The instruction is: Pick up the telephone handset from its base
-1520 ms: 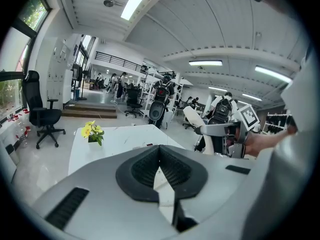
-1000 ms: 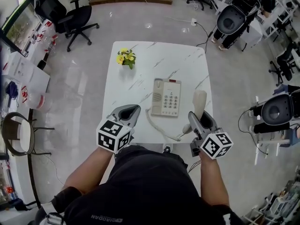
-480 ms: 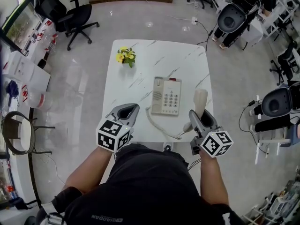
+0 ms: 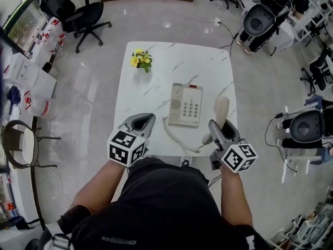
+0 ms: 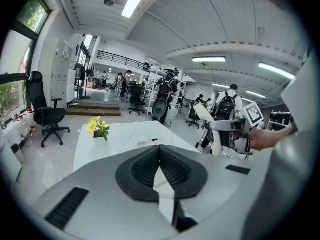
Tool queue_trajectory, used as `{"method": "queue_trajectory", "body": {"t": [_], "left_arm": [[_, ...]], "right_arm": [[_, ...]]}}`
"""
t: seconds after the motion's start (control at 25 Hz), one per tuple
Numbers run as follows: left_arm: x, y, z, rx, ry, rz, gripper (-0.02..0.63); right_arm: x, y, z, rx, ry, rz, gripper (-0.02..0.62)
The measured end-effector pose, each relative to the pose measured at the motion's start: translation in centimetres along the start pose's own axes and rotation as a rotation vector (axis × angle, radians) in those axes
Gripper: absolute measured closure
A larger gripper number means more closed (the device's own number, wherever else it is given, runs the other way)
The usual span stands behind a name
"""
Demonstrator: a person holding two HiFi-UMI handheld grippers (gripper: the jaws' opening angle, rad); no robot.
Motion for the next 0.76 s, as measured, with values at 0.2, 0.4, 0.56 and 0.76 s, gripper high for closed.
{"method": "queue_trajectory", "body": {"t": [0.2, 0.4, 0.56, 0.76], "left_arm": [[-0.1, 0.0, -0.2, 0.010, 0.010, 0.003, 0.604], [-0.1, -0.2, -0.4, 0.011, 0.012, 0.005, 0.604], [-0.3, -0.2, -0.3, 0.009, 0.017, 0.000, 0.604], [-0.4, -0.3, -0.3, 0.001, 0.015, -0.002, 0.604]], "right_arm": [[0.1, -0.3, -0.1, 0.000, 0.008, -0.005, 0.377], [0.0, -0.8, 0.0, 0.006, 0.007, -0.006, 0.377], [-0.1, -0.8, -0.2, 0.011, 0.016, -0.007, 0.377], [-0.3, -1.2, -0.3, 0.009, 0.016, -0.012, 0.377]]}}
Point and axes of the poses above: the fingertips, and each gripper's own axes: y backward along the fingers, z to its right, x out of its top, the point moved 9 cm from there along y, backward along the fingers, and after that the axes turned 7 degrees about -x, right-handed, at the moved point
